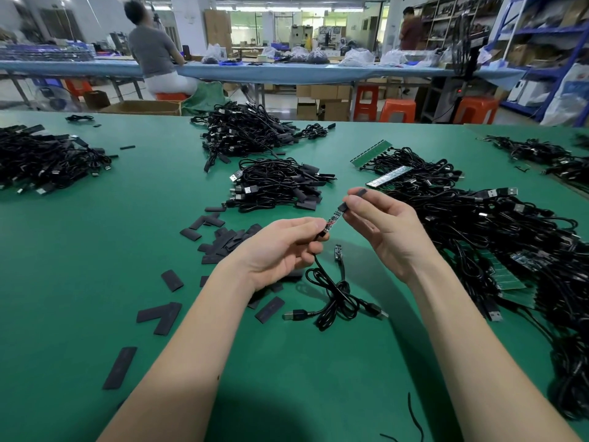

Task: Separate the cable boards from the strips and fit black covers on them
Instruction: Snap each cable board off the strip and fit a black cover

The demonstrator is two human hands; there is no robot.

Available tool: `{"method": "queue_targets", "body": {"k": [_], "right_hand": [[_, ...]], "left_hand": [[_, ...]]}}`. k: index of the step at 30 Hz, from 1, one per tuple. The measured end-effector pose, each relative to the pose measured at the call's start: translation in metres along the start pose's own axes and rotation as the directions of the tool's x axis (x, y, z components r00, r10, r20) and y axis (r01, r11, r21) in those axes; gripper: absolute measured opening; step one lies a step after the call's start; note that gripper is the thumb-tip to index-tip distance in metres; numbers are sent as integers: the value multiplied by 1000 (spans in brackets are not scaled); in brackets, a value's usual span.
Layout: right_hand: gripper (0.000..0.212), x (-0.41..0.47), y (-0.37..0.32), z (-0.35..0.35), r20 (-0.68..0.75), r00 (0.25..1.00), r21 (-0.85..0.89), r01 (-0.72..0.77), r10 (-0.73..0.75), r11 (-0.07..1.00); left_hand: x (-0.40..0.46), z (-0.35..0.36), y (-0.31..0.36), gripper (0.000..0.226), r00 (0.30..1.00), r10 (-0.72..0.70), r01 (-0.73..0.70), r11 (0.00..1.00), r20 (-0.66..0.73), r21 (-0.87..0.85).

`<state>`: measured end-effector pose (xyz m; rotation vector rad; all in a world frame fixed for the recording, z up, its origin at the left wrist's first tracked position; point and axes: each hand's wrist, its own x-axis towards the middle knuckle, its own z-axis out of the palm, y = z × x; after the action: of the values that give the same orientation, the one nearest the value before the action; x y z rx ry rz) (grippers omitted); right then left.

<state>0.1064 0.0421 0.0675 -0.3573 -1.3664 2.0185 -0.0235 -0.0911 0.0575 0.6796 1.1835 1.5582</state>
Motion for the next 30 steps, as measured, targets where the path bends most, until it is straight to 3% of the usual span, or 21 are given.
{"method": "queue_targets", "body": {"k": [5,10,18,25,30], "right_hand": [[11,-3,-9,-12,133,978,31,-164,158,986],[14,-4,-11,-10,159,982,-20,-104,106,994],[14,-9,-18,-15,293,942,-140,-127,164,982],[15,-9,-7,-3,296,949,-136,-71,109,988],[17,-7,-10,-5,284,951,-170,-78,124,982]], "left_hand": [[-6,-4,3,16,994,-12,2,996,113,84],[-7,-4,4,15,991,-20,7,995,134,103],[-11,-4,5,17,989,-10,-10,991,147,134],[-8,-1,4,31,993,26,-34,998,119,62],[-7,-1,2,21,996,51,-54,997,77,47]]}}
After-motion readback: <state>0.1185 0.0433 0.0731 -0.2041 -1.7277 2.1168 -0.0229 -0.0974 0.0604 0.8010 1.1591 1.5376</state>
